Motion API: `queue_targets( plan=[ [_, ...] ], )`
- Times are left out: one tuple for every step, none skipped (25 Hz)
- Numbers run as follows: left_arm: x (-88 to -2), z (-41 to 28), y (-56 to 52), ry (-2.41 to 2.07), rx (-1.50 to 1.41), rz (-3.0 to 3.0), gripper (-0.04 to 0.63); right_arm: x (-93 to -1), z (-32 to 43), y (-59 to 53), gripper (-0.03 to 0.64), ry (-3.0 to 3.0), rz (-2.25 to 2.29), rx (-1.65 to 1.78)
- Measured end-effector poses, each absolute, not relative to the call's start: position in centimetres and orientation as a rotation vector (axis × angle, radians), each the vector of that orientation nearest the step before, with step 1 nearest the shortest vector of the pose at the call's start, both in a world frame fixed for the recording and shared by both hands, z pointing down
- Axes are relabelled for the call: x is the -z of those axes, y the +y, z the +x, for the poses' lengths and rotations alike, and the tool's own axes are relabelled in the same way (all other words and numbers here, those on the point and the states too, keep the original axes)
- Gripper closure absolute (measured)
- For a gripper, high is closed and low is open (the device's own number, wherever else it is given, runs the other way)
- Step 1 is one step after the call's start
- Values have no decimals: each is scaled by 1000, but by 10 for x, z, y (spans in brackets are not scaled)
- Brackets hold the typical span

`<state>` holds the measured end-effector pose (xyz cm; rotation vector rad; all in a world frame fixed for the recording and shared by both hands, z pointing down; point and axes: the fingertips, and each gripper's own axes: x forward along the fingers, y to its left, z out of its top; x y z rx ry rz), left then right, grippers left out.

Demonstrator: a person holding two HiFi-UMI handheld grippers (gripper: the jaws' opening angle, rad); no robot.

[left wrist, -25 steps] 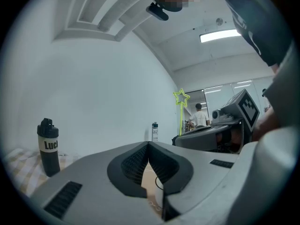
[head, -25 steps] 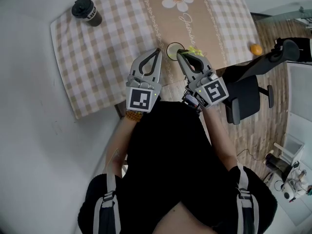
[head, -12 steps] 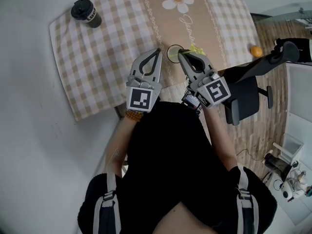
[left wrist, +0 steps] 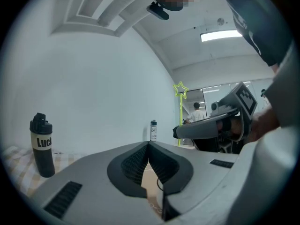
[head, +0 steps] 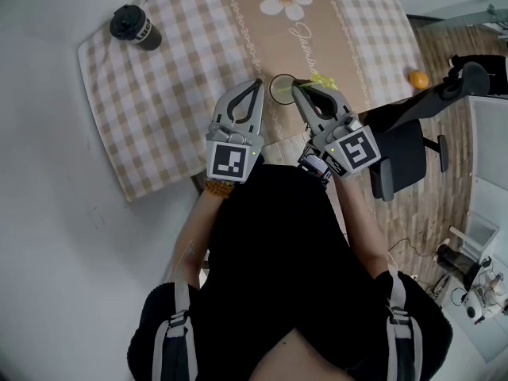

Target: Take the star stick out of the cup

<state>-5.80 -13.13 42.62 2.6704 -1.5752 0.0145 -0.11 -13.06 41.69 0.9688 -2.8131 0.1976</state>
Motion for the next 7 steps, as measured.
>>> queue_targets(
  plan=[
    [-425,-58,-132,-1576,-10,2672,601,-410,0,-130,607,-2822,969,-196],
    [-423,-58,-132,-1578,-3,2676,601,-403,0,-128,607,-2833,967,-192],
    [-421,-58,-132,-1581,5,2680,601,-396,1,-127,607,-2844,964,-186],
    [-418,-58,-131,-1583,13,2684,601,-390,1,-126,607,-2852,963,-183],
    [-415,-58,-131,-1584,22,2690,601,-386,1,-125,607,-2857,962,-183],
    [-411,-57,-130,-1585,29,2695,601,-382,1,-124,607,-2860,962,-184],
    [-408,-57,-129,-1586,35,2701,601,-378,1,-123,607,-2862,962,-186]
  ],
)
